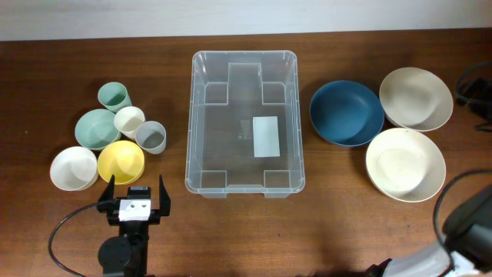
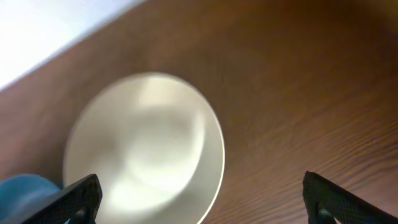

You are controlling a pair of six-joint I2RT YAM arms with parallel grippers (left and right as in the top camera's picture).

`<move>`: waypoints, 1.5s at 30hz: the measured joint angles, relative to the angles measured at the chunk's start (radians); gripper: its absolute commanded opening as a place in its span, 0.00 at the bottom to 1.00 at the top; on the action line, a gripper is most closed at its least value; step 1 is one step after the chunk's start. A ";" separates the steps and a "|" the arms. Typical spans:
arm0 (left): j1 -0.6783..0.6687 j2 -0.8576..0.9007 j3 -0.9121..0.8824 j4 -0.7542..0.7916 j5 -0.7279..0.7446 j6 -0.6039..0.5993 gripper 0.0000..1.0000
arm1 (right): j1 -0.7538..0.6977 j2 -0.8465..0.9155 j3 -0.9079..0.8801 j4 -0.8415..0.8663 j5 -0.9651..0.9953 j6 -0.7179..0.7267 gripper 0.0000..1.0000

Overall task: Pack container
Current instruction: 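Move the right gripper to the far cream bowl and grasp its rim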

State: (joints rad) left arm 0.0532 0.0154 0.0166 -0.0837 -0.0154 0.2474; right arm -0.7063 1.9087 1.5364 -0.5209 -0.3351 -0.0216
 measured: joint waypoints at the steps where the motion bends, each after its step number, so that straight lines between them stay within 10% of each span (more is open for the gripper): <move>1: 0.000 0.000 0.000 0.000 0.000 0.000 0.99 | 0.001 0.029 0.000 0.000 0.000 0.005 0.99; 45: 0.000 0.000 0.000 0.000 0.000 0.000 1.00 | 0.072 0.285 0.000 0.087 0.154 0.058 0.41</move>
State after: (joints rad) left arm 0.0532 0.0154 0.0166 -0.0837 -0.0154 0.2474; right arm -0.6338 2.1933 1.5364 -0.4335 -0.1810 0.0360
